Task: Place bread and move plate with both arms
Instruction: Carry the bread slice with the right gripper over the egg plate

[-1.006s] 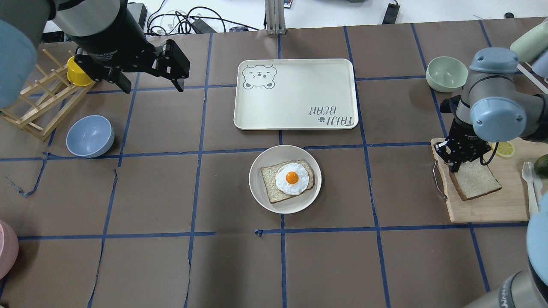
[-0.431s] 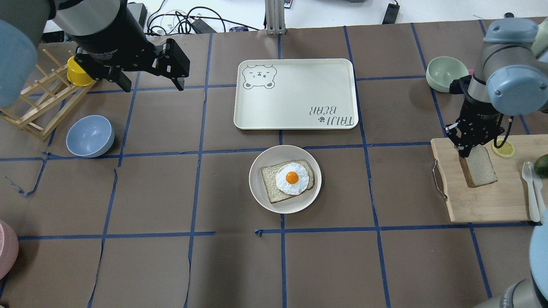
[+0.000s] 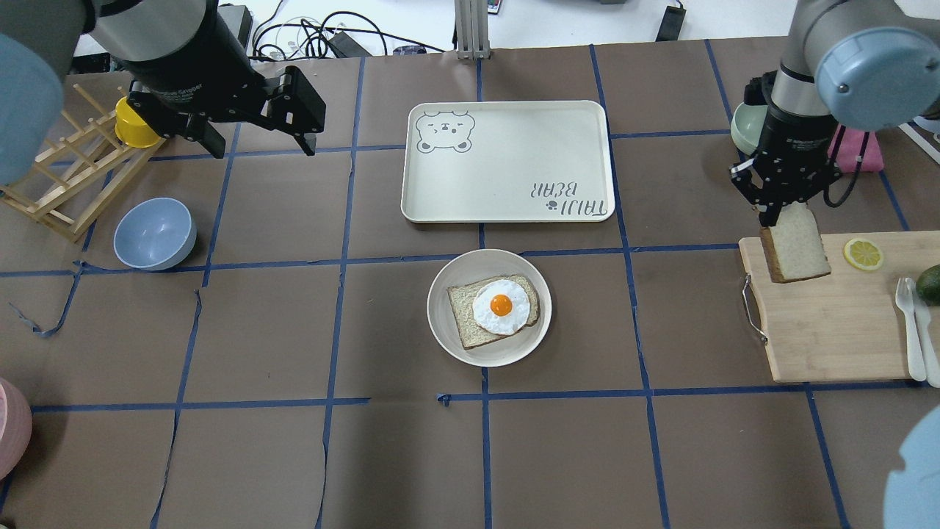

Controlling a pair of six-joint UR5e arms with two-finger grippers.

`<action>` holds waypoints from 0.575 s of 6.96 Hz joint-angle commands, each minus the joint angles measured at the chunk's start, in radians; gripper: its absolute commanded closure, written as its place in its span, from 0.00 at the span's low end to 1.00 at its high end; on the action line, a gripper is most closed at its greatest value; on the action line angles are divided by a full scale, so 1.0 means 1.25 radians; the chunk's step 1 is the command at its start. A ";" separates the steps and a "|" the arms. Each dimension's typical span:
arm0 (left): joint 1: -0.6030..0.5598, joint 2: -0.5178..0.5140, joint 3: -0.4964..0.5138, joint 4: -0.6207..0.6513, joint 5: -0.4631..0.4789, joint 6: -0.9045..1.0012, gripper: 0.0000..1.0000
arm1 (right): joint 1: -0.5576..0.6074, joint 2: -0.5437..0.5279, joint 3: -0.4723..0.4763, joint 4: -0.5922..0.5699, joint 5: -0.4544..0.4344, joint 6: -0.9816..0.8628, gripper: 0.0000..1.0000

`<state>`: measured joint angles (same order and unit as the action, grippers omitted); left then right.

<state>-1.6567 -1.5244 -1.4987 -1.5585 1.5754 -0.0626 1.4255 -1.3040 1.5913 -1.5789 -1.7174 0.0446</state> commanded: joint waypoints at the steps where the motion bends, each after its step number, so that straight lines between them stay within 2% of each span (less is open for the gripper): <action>1: 0.000 0.001 0.000 -0.001 0.000 0.000 0.00 | 0.176 0.010 -0.026 0.021 0.118 0.317 1.00; 2: 0.000 0.000 0.000 -0.001 0.000 0.000 0.00 | 0.243 0.015 -0.029 0.005 0.182 0.440 1.00; 4: 0.000 0.001 0.000 -0.001 0.000 0.000 0.00 | 0.351 0.060 -0.029 -0.072 0.229 0.624 1.00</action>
<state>-1.6567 -1.5230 -1.4987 -1.5600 1.5754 -0.0622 1.7735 -1.2644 1.5563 -1.6112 -1.4724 0.6738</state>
